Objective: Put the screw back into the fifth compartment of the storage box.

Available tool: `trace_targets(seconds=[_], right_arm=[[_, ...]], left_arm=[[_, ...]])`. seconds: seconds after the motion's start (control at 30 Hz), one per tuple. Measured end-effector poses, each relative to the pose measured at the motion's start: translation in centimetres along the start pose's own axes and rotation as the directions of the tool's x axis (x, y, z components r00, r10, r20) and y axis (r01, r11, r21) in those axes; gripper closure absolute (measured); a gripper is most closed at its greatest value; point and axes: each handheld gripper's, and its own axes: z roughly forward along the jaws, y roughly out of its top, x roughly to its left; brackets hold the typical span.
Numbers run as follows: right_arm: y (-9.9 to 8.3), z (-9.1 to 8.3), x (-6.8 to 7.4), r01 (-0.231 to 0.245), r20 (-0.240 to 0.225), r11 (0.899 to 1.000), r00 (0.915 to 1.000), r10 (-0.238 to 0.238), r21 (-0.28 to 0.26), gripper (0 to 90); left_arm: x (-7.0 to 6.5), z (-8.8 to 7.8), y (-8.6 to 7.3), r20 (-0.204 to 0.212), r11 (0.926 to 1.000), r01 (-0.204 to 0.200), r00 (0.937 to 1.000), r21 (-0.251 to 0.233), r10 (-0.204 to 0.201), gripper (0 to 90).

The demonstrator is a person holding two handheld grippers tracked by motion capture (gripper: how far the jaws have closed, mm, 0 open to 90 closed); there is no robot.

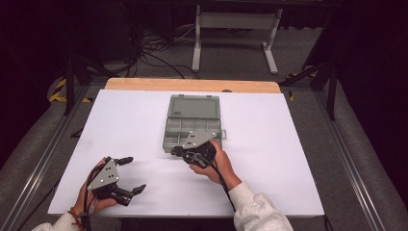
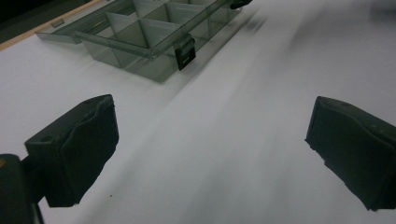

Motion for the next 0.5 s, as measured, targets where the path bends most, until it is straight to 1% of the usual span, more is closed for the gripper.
trace_targets(seconds=[0.17, 0.27, 0.37, 0.43, 0.5], right_arm=[[0.5, 0.2, -0.4, 0.001, 0.005, 1.000, 1.0000, -0.001, -0.001, 86.4], [0.8, 0.4, -0.8, -0.009, 0.007, 1.000, 0.9999, 0.009, 0.002, 86.4], [1.0, 0.7, -1.2, -0.009, 0.013, 1.000, 0.9999, 0.009, 0.008, 86.4], [1.1, 0.8, -1.4, -0.018, 0.011, 1.000, 0.9998, 0.018, 0.007, 86.4], [1.2, 0.9, -1.8, -0.040, 0.011, 0.999, 0.9992, 0.040, 0.003, 86.4]], left_arm=[[0.0, 0.0, 0.0, 0.002, 1.0000, -0.001, 1.0000, -0.003, 0.001, 3.2], [0.0, 0.0, 0.0, 0.001, 1.0000, -0.001, 1.0000, -0.003, 0.001, 3.2], [0.0, 0.0, 0.0, 0.004, 1.0000, -0.002, 1.0000, -0.003, 0.002, 3.3], [0.0, 0.0, 0.0, 0.004, 1.0000, -0.002, 1.0000, -0.003, 0.002, 3.3], [0.0, 0.0, 0.0, 0.005, 1.0000, -0.002, 1.0000, -0.002, 0.002, 3.3]])
